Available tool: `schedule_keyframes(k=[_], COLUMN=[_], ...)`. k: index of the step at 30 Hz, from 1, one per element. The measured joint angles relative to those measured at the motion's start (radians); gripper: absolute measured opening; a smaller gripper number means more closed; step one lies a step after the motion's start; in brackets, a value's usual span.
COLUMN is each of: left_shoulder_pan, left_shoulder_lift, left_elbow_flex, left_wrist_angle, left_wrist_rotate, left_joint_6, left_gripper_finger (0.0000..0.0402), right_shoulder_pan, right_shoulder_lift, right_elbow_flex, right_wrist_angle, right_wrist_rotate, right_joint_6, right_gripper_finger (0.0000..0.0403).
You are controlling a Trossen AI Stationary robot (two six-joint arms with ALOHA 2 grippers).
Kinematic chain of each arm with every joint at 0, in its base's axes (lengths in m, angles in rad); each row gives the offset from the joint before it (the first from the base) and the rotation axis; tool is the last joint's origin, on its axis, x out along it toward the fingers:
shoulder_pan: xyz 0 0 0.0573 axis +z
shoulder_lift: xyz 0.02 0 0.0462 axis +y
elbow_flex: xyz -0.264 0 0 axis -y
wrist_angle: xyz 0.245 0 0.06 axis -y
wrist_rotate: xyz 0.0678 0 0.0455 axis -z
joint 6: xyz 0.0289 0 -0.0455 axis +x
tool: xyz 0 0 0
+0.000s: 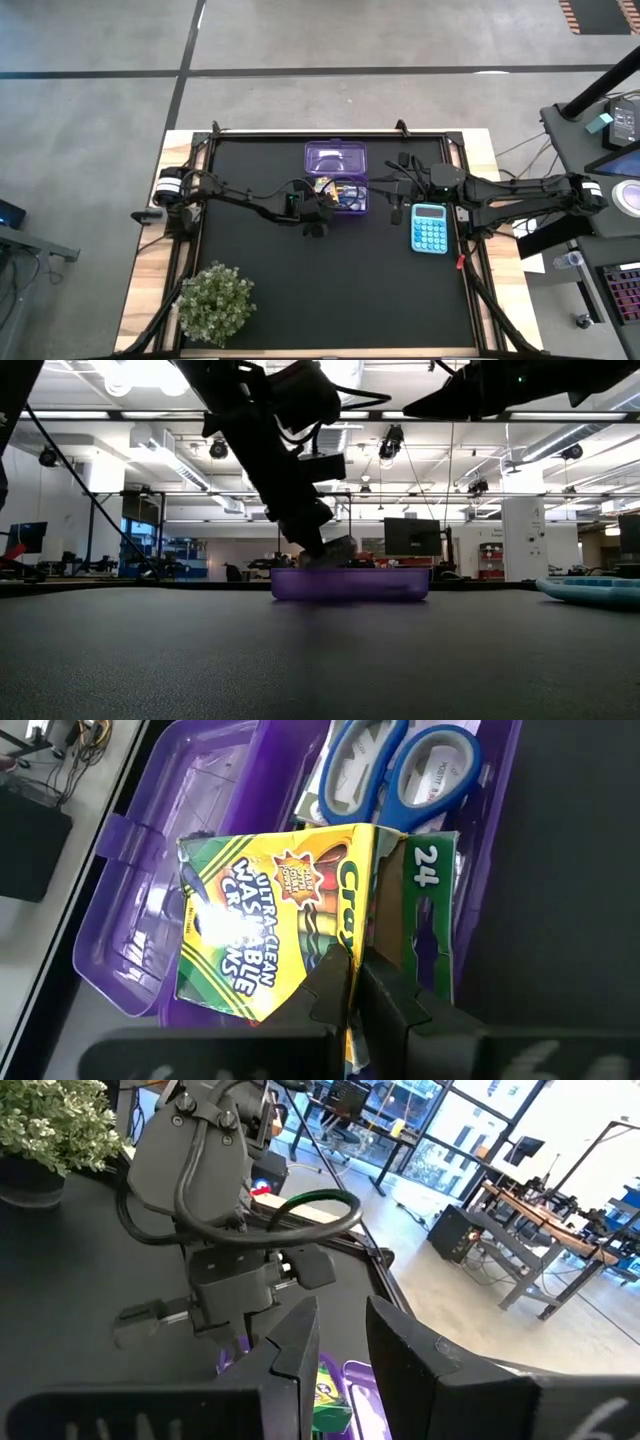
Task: Pack school essentials
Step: Put the box of crayons into the purple box
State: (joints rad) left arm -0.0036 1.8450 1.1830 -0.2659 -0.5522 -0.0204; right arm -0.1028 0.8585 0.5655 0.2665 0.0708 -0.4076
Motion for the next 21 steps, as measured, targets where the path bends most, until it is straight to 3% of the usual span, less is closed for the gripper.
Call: schedule_keyframes(k=[11,21], left_shoulder_pan=[0.001,0.004], left_shoulder_lift=[0.0,0.0], left_elbow_flex=[-0.017,-0.017], left_wrist_angle=[-0.007,-0.006], left_wrist_rotate=[-0.002,0.01], left_joint_6=[0.0,-0.001], left_gripper_finger=[0.0005,0.0096], right_shoulder_pan=[0.0,0.0], right_shoulder_lift=[0.0,0.0], right_elbow_flex=[0.0,0.0], right_wrist_angle=[0.0,0.0], right_wrist_rotate=[0.0,0.0], right_joint_6=[0.003,0.004], right_gripper_finger=[0.0076,0.0076])
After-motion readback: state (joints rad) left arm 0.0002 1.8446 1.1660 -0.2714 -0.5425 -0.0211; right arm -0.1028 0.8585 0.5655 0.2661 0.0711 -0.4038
